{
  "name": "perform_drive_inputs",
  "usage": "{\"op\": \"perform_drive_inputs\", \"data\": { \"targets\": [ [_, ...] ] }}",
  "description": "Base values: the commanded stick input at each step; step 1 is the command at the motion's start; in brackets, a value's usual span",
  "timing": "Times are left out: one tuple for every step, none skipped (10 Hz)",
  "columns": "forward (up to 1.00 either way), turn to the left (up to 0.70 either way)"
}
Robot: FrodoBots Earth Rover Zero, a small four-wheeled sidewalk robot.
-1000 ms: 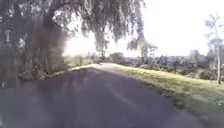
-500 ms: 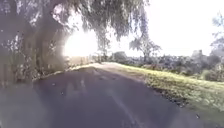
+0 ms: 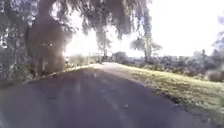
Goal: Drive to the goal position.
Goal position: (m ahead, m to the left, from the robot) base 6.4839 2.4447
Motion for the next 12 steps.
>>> {"op": "perform_drive_inputs", "data": {
  "targets": [
    [1.0,0.0],
    [1.0,0.0],
    [1.0,0.0],
    [1.0,0.0],
    [1.0,0.0],
    [1.0,0.0],
    [1.0,0.0],
    [1.0,0.0],
    [1.0,0.0],
    [1.0,0.0],
    [1.0,0.0],
    [1.0,0.0]
  ]
}}
